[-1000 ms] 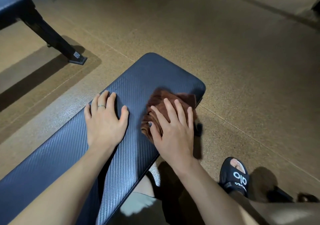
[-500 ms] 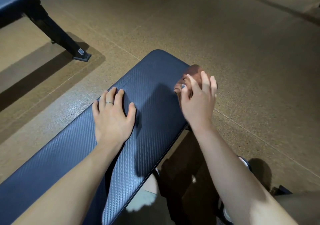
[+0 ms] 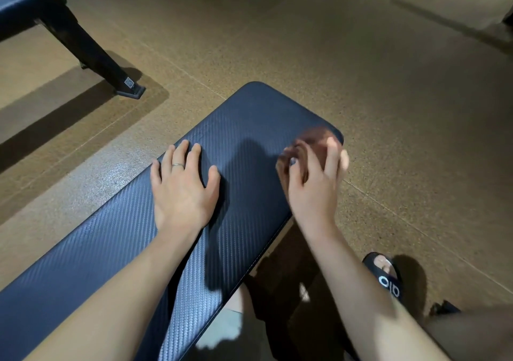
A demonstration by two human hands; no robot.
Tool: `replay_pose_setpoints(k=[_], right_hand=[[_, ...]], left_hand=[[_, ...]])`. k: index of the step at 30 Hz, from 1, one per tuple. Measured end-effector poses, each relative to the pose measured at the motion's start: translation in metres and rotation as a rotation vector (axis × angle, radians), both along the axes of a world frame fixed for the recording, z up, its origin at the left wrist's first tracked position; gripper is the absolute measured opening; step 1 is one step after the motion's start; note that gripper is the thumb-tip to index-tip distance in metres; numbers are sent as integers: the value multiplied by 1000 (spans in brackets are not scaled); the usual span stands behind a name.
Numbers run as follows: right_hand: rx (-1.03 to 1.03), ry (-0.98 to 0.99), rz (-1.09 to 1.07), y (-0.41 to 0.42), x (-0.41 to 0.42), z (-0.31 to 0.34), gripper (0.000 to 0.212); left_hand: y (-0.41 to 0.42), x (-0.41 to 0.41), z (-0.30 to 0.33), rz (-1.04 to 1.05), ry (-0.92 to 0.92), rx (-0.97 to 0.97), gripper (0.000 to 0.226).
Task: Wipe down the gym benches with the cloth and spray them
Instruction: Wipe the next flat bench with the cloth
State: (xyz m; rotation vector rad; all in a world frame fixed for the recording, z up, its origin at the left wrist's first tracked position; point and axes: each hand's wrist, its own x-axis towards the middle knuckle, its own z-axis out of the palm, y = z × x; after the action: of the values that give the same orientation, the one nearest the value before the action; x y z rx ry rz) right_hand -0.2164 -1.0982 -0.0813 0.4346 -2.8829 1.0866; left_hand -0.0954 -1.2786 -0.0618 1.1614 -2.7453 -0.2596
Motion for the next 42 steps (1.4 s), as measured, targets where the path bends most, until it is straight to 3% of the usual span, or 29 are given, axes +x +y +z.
replay_pose_setpoints(k=[8, 14, 23, 28, 33, 36, 42], right_hand=[[314, 59, 85, -17, -103, 14, 42], [552, 10, 273, -92, -128, 32, 44], [490, 117, 477, -144, -142, 26, 44], [517, 57, 417, -71, -142, 25, 48], [467, 203, 319, 1, -115, 19, 43], [490, 220, 272, -22, -116, 18, 44], [595, 201, 391, -130, -129, 23, 42]], left_hand=[[3, -4, -1, 16, -2, -22, 55], [3, -6, -4, 19, -13, -49, 57], [0, -4, -5, -1, 12, -44, 57], [0, -2, -4, -7, 17, -43, 57], [3, -4, -3, 14, -5, -44, 62], [2, -5, -5, 18, -17, -49, 61], [1, -6, -10, 20, 15, -46, 58]])
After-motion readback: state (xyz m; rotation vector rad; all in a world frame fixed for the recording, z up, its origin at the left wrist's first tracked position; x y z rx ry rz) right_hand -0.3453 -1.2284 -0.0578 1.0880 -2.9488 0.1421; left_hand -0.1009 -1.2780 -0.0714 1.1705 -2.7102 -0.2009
